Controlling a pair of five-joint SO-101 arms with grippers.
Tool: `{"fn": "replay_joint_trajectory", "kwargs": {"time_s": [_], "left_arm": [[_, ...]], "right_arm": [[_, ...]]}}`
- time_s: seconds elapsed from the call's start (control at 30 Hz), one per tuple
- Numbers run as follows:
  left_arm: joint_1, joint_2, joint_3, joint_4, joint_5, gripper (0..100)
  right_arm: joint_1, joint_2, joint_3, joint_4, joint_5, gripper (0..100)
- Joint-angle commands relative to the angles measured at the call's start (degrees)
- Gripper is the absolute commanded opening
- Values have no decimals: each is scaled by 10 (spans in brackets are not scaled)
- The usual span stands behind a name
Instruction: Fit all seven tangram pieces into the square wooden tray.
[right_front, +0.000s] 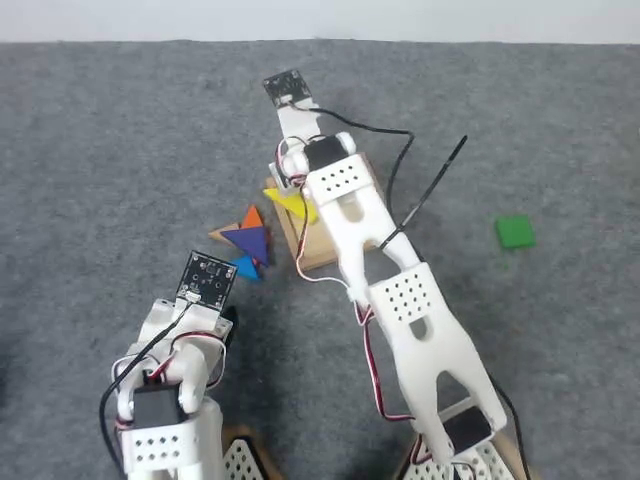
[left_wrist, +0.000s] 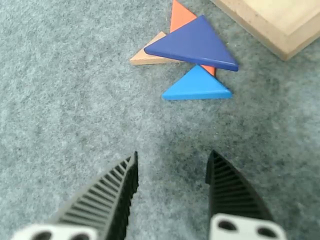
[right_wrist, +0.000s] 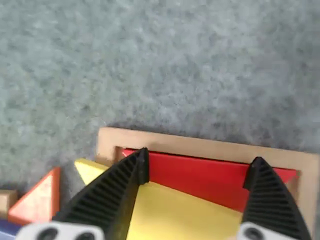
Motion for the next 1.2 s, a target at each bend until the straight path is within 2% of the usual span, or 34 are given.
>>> {"fn": "replay_joint_trajectory", "kwargs": {"time_s": [0.0, 0.27, 0.43, 0.77, 1.07, 1.17], "left_arm": [[-4, -9, -5, 5, -8, 207], [-4, -9, -5, 5, -8, 207], [-4, -9, -5, 5, -8, 207], [-4, -9, -5, 5, -8, 207], [-4, -9, -5, 4, -8, 207], [-4, -9, -5, 4, -8, 207]], "right_arm": [[-18, -12, -9, 0, -20, 312], [-48, -12, -41, 14, -15, 310], [-78, -5, -105, 64, 66, 310], [-89, 44, -112, 86, 70, 310], [-90, 17, -112, 204, 74, 310], [-91, 11, -112, 226, 100, 310]]}}
